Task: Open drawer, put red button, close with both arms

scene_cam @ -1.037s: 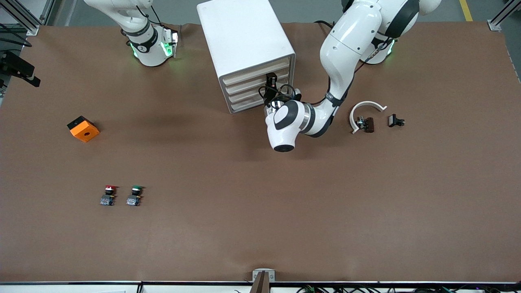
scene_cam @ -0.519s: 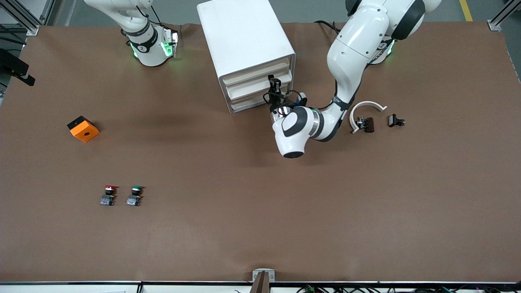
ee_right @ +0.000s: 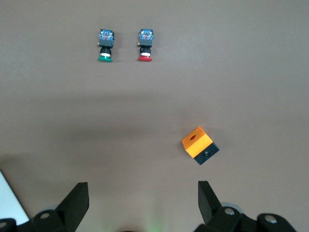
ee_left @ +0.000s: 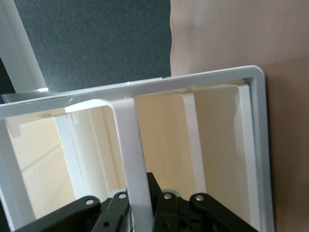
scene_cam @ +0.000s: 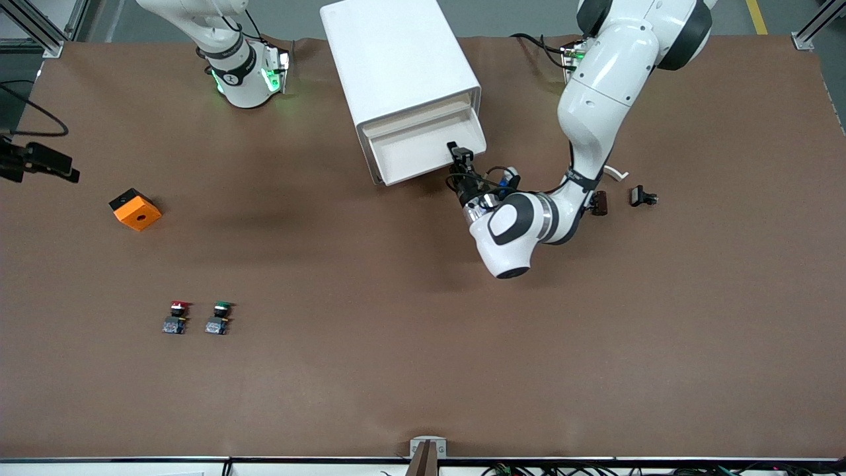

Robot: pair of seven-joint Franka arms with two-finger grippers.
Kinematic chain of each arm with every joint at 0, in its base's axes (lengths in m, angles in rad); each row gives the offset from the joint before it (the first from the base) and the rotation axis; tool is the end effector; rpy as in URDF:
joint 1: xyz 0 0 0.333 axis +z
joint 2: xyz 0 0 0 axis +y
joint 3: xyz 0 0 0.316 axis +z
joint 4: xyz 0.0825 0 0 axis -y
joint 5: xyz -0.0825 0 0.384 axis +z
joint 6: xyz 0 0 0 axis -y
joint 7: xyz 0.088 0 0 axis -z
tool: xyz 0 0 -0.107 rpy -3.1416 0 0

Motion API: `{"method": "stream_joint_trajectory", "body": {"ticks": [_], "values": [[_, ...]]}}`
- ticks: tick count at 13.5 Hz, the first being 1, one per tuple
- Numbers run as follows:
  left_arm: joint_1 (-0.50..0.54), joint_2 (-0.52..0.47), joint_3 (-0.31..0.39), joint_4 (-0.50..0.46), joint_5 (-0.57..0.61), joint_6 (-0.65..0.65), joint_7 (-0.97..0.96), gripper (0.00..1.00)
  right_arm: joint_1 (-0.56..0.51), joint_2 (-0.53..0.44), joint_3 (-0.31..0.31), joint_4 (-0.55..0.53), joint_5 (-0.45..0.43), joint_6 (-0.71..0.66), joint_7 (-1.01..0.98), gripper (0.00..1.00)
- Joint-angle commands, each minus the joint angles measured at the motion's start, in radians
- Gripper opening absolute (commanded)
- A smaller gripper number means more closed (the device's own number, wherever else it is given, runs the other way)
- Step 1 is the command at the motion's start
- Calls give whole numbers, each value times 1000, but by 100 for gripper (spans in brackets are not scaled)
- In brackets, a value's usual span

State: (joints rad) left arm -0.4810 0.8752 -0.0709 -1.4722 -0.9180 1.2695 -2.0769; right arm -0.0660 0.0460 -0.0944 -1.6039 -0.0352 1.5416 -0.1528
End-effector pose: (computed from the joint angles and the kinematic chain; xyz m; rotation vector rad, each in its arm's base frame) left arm 0.4719 -0.4022 0.1762 -1.2507 -1.5612 1.4628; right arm 0.5545 -0.0925 0.5811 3.1144 -0.0107 -0.1761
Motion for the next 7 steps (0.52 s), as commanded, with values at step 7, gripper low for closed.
{"method": "stream_joint_trajectory", "body": {"ticks": [7], "values": [[124, -5, 2, 33, -45, 25, 20, 10, -40, 149, 4, 51, -22, 73, -19, 100]]}}
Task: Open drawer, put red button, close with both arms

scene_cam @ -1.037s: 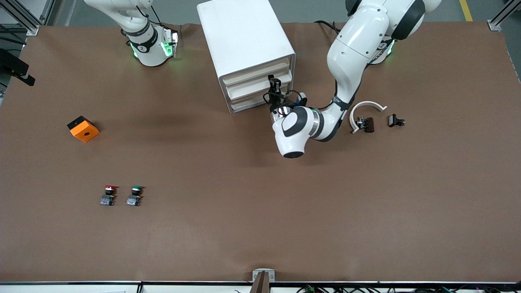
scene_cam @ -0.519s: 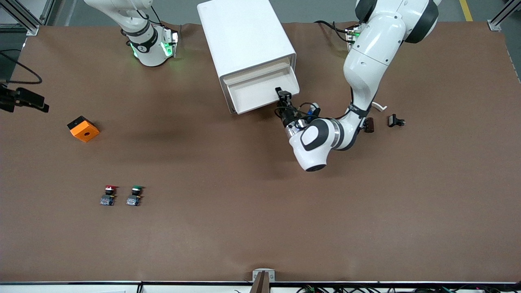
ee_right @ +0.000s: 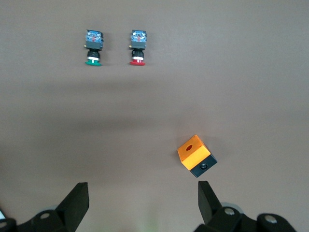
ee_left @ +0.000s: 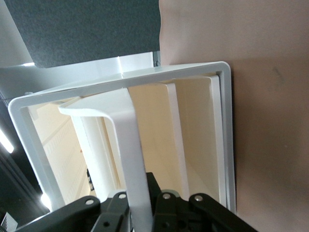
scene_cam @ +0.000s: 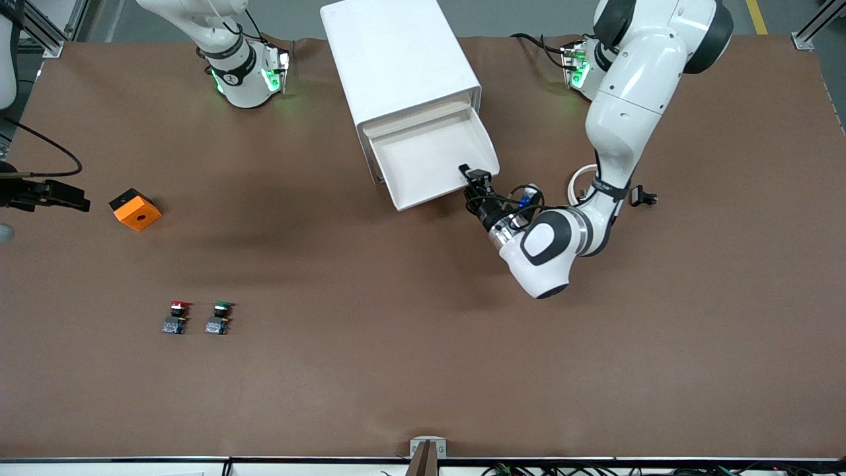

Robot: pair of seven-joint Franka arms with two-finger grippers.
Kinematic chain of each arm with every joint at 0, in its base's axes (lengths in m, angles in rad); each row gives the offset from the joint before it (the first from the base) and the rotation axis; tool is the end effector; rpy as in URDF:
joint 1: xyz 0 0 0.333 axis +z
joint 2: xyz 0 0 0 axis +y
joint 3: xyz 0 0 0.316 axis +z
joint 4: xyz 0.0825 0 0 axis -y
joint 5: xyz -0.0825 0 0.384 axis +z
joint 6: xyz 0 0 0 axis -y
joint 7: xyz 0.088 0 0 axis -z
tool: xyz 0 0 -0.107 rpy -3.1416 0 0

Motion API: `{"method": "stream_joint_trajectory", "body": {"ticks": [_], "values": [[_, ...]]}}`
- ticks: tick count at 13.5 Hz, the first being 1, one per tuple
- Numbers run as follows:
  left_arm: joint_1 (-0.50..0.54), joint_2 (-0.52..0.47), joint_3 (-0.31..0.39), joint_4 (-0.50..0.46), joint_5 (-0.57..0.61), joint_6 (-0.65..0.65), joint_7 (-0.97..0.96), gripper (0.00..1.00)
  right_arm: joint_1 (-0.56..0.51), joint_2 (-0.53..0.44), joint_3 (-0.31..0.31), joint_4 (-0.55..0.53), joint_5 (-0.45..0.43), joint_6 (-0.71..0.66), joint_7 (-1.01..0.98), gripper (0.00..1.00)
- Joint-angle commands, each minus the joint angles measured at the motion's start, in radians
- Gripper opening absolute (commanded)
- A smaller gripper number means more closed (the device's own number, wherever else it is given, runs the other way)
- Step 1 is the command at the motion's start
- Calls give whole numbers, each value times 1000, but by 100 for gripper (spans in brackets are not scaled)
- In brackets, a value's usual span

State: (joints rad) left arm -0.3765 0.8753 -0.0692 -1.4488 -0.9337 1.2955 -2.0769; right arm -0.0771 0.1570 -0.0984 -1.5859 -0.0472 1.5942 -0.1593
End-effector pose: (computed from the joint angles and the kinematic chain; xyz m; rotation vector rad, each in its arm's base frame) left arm 0.5219 -0.3543 0.1829 -1.2057 -1.6892 1.5437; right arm 0.5851 -0.1050 0.5295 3.0952 -0.0178 -0.2424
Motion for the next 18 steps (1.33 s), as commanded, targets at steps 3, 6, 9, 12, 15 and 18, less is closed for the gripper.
{"method": "stream_joint_trajectory", "body": {"ticks": [3, 6, 9, 12, 15, 18], "values": [[19, -5, 0, 11, -30, -1, 18, 10, -32, 97, 9, 34, 16, 114, 7, 100], [16, -7, 3, 11, -10, 2, 34, 36, -33, 165, 9, 23, 107, 231, 93, 100], [25, -10, 8, 28, 36, 34, 44, 94, -14, 210, 11, -38, 122, 404, 92, 100], [37, -13, 11, 60, 96, 41, 133, 100, 2, 295, 14, -65, 124, 557, 96, 100], [76, -24, 11, 87, 111, 53, 326, 100, 2, 390, 14, -69, 170, 694, 96, 100], [119, -47, 14, 111, 146, 67, 606, 100, 0, 479, 14, -74, 179, 834, 96, 100]]}}
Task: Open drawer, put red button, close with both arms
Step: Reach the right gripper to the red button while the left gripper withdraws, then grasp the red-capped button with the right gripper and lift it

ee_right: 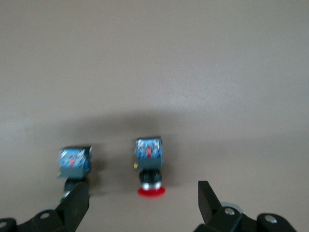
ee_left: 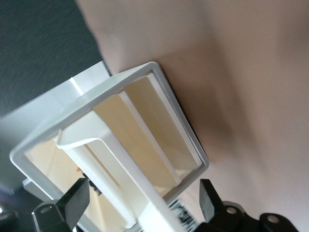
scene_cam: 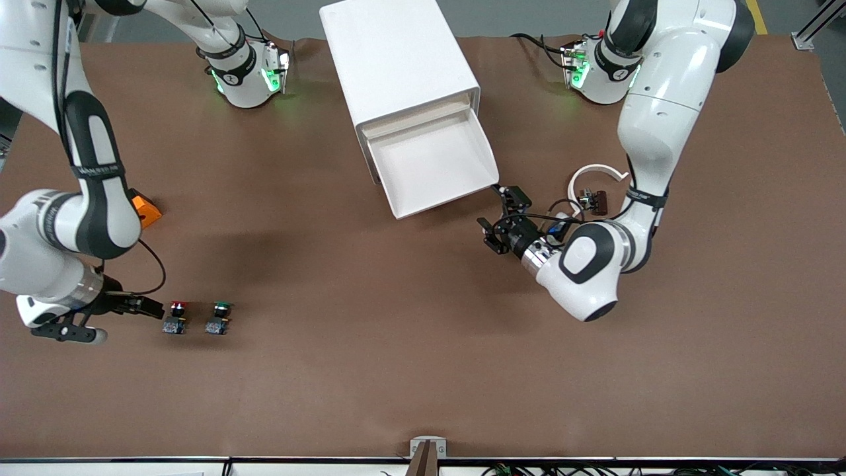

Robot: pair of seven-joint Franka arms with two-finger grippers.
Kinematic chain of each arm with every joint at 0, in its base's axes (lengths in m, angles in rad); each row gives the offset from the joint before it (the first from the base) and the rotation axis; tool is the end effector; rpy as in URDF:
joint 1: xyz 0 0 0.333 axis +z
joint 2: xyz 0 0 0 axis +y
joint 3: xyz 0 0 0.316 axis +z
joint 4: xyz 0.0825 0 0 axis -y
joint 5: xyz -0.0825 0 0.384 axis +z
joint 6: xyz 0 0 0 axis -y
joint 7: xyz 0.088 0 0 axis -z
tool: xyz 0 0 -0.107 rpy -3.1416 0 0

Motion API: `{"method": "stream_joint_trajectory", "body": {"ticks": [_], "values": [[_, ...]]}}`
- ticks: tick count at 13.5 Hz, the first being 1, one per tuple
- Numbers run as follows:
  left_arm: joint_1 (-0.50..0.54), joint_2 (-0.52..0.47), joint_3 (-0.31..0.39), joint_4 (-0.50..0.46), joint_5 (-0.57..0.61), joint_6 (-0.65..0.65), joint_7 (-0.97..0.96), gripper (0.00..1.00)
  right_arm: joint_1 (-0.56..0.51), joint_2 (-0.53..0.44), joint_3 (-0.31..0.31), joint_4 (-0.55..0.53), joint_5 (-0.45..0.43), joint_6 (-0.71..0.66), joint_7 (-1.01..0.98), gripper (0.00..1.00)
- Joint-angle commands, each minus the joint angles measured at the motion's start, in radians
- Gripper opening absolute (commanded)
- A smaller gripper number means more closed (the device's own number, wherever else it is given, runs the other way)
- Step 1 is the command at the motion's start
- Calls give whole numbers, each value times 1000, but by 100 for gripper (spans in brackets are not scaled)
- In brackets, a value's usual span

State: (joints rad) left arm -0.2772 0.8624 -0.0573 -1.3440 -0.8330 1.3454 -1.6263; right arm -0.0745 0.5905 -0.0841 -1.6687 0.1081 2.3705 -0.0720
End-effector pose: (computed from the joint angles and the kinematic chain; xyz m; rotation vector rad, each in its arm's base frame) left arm 0.5900 -0.2939 0.2152 -1.8124 -1.6734 1.6671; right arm 0.6855 -0.1012 0.2739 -3.1079 0.2226 -0.1830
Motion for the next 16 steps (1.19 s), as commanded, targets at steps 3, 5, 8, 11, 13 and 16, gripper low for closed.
{"method": "stream_joint_trajectory", "body": {"ticks": [3, 5, 8, 11, 13, 16], "values": [[42, -83, 1, 5, 170, 125, 528, 100, -2, 107, 0, 14, 24, 142, 9, 100], [42, -108, -1, 5, 259, 271, 698, 100, -2, 141, 0, 24, 25, 164, 9, 100], [33, -129, -1, -3, 356, 464, 804, 100, -2, 166, 0, 30, 42, 165, 17, 100], [26, -157, -7, -4, 529, 625, 865, 100, 5, 180, 1, 32, 84, 164, 17, 100], [24, -158, -12, -3, 626, 688, 899, 100, 7, 187, 0, 40, 84, 164, 15, 100], [27, -160, -1, 3, 667, 764, 916, 100, 7, 190, 0, 41, 75, 161, -2, 90]]}}
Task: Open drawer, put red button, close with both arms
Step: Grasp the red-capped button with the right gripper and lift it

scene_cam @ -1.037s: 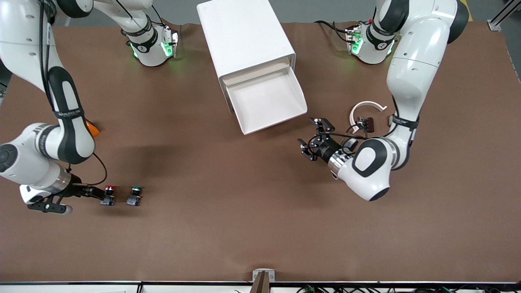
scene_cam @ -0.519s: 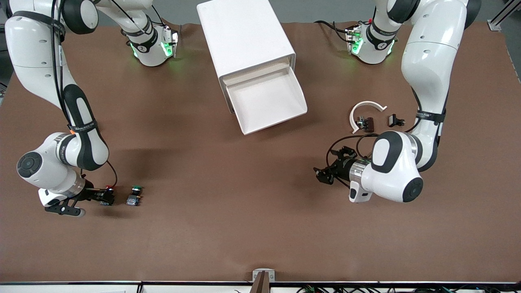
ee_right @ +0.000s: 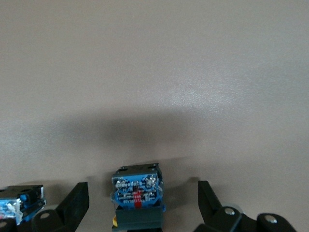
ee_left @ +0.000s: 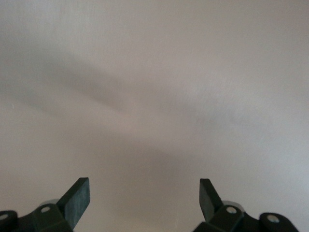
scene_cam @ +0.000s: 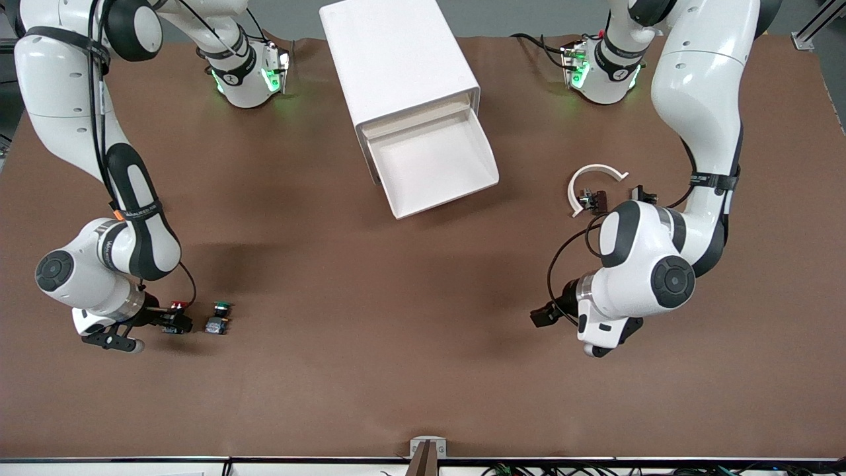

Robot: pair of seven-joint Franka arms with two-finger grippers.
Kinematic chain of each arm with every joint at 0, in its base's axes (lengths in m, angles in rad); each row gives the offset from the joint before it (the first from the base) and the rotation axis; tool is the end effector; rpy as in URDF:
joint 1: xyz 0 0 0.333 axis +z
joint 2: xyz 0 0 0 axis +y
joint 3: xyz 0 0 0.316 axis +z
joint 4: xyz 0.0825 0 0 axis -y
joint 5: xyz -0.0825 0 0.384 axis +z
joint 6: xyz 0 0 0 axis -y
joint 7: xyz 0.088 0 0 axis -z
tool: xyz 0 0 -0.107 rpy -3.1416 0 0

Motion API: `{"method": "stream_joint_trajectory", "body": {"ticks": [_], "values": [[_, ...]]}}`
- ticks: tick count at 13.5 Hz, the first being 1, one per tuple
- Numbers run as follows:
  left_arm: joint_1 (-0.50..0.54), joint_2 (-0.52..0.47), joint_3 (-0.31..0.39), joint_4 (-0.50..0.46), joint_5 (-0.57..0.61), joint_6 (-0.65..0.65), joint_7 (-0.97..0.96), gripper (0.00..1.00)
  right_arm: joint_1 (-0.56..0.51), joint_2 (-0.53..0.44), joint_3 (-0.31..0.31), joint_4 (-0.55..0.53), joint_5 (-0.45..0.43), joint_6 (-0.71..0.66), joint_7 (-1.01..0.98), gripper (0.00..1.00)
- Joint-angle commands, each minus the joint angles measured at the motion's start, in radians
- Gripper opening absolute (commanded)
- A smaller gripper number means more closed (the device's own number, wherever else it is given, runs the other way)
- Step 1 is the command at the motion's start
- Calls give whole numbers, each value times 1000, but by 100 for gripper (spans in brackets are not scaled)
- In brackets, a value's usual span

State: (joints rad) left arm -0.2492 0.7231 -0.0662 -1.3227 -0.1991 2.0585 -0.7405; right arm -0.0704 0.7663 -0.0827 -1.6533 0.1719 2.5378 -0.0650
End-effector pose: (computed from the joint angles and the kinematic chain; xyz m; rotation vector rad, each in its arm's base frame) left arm 0.7038 -0.2290 0.3094 2.8367 0.7766 -0.1464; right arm 0.6871 -0.1010 0.1754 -3.0837 0.3050 -0.1978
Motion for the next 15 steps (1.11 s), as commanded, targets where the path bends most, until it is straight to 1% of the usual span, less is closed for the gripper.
{"method": "stream_joint_trajectory", "body": {"ticks": [1, 2, 3, 4, 7, 10, 12, 15], "values": [[-4, -21, 8, -18, 65, 77, 45, 100, 4, 15, -2, 26, 11, -7, -15, 71], [-4, -21, 5, -21, 136, 98, 50, 100, 6, 15, -2, 27, 11, -7, -15, 51], [2, -22, -1, -21, 211, 103, 50, 100, 6, 15, -2, 32, 11, -7, -15, 21], [4, -30, -3, -26, 248, 103, 53, 100, 7, 15, -2, 32, 11, -10, -13, 0], [5, -60, -3, -50, 254, 95, 72, 100, 9, 7, -2, 52, 11, -40, -15, 0], [4, -62, -3, -62, 254, 94, 73, 100, 17, -28, -2, 113, 12, -218, 4, 0], [2, -59, -3, -64, 254, 95, 72, 100, 43, -100, -2, 121, 14, -333, 69, 0], [2, -56, -4, -62, 253, 97, 70, 100, 133, -232, -2, 106, 12, -505, 308, 0]]}}
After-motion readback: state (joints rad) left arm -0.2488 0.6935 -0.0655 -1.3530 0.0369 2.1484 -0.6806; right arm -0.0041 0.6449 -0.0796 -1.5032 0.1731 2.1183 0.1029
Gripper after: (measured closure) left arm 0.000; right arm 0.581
